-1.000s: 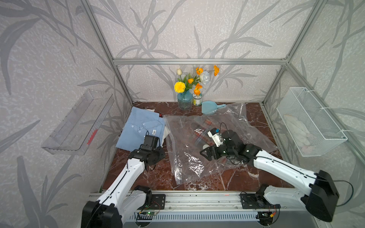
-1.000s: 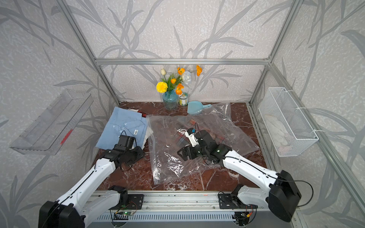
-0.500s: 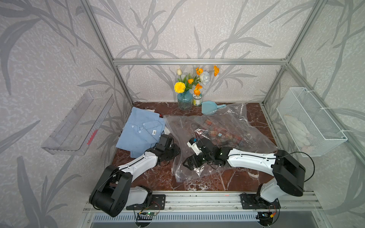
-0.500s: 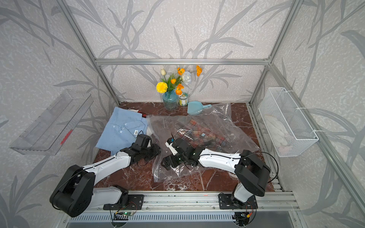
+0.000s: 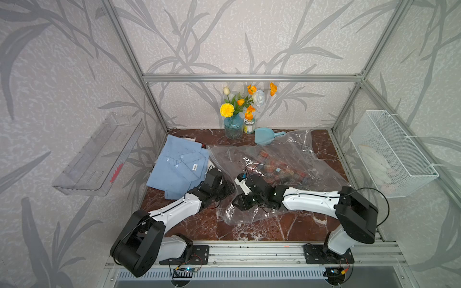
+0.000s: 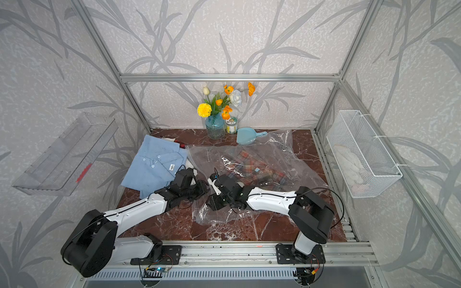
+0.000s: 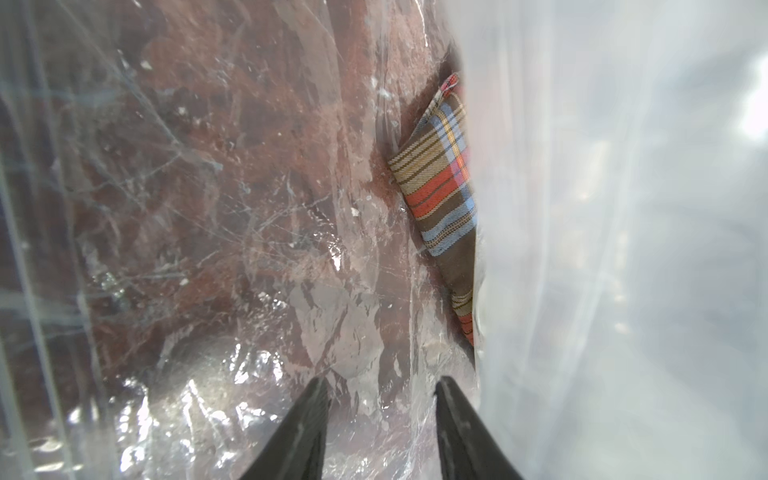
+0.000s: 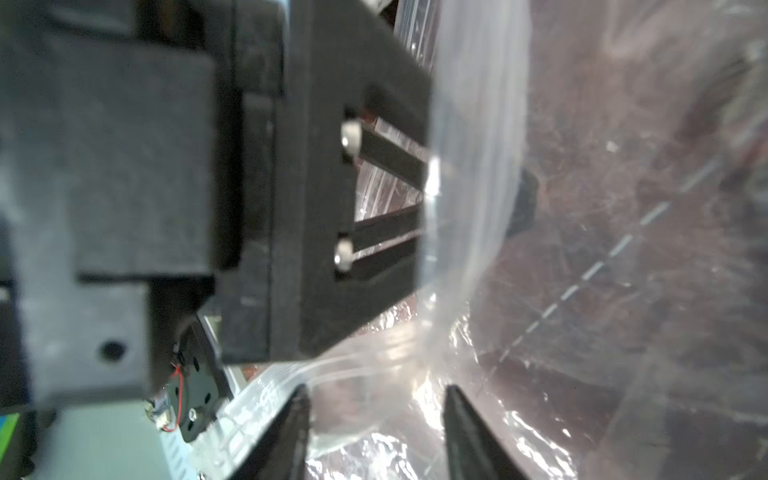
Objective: Take the shirt out of the vacuum bag
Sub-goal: Open the vacuum bag at the center of the board, then take out the shirt from the vacuum bag.
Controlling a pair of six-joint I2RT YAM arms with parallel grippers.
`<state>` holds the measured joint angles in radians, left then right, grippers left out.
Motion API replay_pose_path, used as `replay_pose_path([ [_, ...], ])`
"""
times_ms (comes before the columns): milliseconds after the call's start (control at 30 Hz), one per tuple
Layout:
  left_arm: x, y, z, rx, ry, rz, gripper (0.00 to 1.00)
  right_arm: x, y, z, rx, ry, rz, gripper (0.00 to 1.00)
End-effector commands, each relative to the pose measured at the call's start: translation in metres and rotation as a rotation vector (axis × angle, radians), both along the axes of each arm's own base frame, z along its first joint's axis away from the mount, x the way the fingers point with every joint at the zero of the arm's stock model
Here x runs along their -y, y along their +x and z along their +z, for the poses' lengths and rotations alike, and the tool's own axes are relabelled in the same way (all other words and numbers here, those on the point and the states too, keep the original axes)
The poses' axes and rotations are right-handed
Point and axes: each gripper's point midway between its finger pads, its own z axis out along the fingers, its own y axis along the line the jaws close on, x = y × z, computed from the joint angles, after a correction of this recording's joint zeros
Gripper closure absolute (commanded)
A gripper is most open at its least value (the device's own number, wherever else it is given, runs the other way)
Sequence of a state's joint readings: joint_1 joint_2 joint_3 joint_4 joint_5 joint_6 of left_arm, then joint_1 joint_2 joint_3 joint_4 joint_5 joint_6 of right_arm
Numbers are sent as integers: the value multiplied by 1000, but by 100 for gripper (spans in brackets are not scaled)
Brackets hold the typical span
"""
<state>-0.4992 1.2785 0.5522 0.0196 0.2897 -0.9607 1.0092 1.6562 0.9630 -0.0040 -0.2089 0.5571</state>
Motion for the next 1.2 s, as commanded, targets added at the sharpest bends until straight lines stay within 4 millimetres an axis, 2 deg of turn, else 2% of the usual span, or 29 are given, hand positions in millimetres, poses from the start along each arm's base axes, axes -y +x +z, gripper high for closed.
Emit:
replay_pose_path([
  [0,1,-4,2,11,-4,-16,57,-5,7,7,33,1,-18,79],
  [67,1,-4,0,9,-1,-19,57,-4,7,12,37,2,-16,95],
  [100,0,-4,-1,9,1,-18,57,-2,7,15,41,2,-21,100],
  [233,-4,-2,-10,9,24,-1,53,6,4,41,73,31,-27,100],
  [267,-3,0,-12,7,24,2,50,3,-8,49,91,37,0,100],
  [400,3,10,-20,3,12,13,37,13,-20,71,117,51,4,100],
  [533,10,28,-17,33,-42,57,24,25,-26,87,121,100,-17,100],
  [733,34,51,-14,43,-86,57,10,30,-33,99,127,127,-6,100],
  [933,46,53,-41,-21,-94,98,2,29,-33,103,136,130,-2,100],
  [1167,62,62,-60,-31,-138,145,1,26,-34,104,131,143,5,100],
])
